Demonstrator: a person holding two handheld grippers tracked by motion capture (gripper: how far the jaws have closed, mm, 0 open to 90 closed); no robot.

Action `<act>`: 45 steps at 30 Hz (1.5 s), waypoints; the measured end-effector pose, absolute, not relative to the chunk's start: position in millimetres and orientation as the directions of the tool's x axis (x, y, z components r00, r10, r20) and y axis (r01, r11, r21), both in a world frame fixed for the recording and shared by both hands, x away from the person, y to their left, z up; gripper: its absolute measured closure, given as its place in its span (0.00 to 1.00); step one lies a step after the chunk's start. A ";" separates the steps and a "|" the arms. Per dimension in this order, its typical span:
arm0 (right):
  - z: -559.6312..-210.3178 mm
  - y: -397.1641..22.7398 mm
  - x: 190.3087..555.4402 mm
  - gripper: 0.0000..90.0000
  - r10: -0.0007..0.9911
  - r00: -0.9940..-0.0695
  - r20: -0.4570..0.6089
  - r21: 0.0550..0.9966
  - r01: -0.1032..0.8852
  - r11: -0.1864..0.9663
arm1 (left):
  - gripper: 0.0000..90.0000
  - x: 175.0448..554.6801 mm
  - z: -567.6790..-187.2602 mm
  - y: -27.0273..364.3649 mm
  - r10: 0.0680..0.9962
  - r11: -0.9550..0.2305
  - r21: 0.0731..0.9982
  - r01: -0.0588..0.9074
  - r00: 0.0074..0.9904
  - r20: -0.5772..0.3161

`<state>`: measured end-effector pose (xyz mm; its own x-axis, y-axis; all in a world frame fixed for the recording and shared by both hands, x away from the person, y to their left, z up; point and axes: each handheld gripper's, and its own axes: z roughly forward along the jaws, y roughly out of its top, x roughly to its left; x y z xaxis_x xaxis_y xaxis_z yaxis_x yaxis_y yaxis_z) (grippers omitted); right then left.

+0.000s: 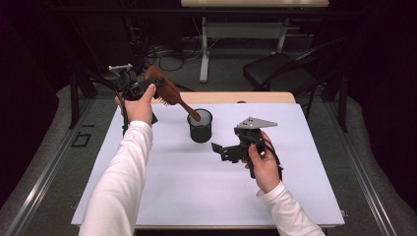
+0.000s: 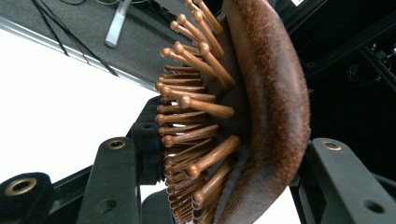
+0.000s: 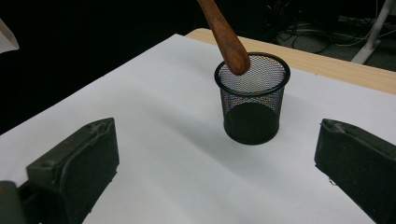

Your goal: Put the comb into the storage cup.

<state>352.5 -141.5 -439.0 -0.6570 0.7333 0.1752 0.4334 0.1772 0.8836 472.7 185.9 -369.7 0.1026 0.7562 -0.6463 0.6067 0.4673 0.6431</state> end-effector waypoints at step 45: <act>-438.4 -148.7 355.2 0.00 0.740 -0.647 0.182 0.884 0.437 0.165 | 0.54 486.9 -410.3 153.1 0.784 0.421 0.663 0.619 0.120 -0.610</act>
